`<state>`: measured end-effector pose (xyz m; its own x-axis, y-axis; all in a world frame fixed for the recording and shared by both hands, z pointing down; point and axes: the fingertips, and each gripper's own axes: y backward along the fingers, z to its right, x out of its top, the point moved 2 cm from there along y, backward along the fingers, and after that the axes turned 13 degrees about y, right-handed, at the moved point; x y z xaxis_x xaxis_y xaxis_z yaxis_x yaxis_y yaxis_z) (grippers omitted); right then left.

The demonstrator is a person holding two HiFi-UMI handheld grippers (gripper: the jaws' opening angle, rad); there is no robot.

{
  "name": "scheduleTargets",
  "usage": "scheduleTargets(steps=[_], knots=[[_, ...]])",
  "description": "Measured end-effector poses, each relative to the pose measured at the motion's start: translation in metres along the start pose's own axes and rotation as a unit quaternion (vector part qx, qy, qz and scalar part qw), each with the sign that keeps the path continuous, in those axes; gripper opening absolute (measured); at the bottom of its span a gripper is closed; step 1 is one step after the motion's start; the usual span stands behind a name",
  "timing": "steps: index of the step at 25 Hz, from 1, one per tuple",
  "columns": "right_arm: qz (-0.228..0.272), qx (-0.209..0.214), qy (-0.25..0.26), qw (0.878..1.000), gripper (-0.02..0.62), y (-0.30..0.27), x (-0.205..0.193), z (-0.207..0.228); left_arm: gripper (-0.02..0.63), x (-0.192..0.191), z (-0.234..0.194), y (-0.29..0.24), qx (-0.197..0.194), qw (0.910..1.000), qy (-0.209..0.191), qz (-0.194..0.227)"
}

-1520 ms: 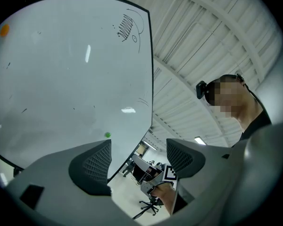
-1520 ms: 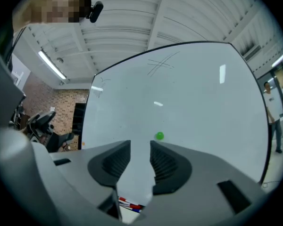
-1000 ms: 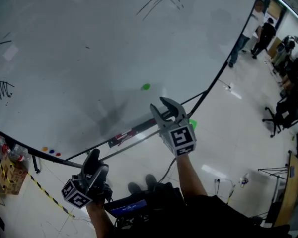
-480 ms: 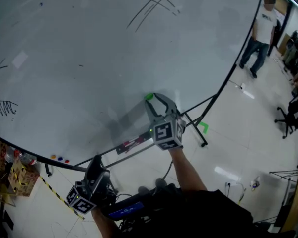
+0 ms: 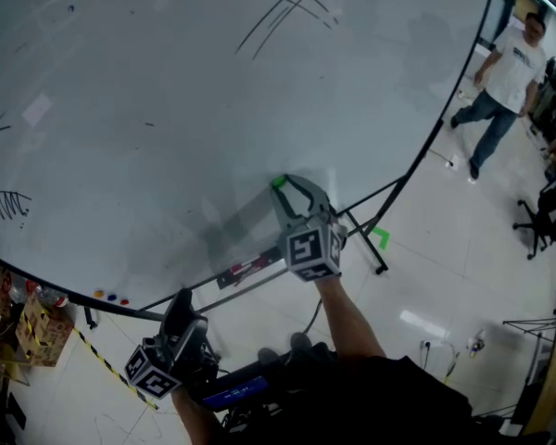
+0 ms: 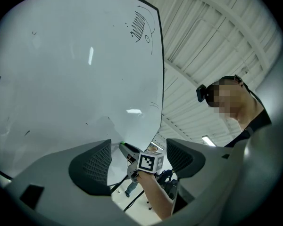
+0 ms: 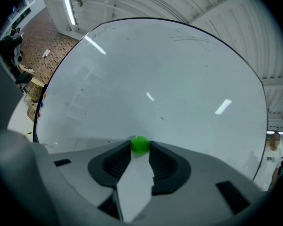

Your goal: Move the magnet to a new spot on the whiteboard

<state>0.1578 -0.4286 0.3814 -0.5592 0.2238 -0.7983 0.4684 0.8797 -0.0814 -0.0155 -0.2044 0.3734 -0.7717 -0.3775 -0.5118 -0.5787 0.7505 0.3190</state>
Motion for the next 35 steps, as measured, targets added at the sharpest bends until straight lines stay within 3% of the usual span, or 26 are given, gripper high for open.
scheduleTargets(steps=[19,28,35], knots=[[0.06,0.027,-0.051,0.996,0.149,0.076,0.03,0.023,0.36,-0.017,0.004,-0.018,-0.011,0.9997,0.002,-0.023],[0.088,0.061,-0.07,0.992,0.149,0.088,0.037,0.019,0.36,-0.024,0.012,-0.009,0.012,0.9998,-0.019,0.004],[0.105,0.095,-0.074,0.987,0.149,0.087,0.038,0.011,0.359,-0.029,0.018,-0.001,0.044,0.9979,0.0,0.048]])
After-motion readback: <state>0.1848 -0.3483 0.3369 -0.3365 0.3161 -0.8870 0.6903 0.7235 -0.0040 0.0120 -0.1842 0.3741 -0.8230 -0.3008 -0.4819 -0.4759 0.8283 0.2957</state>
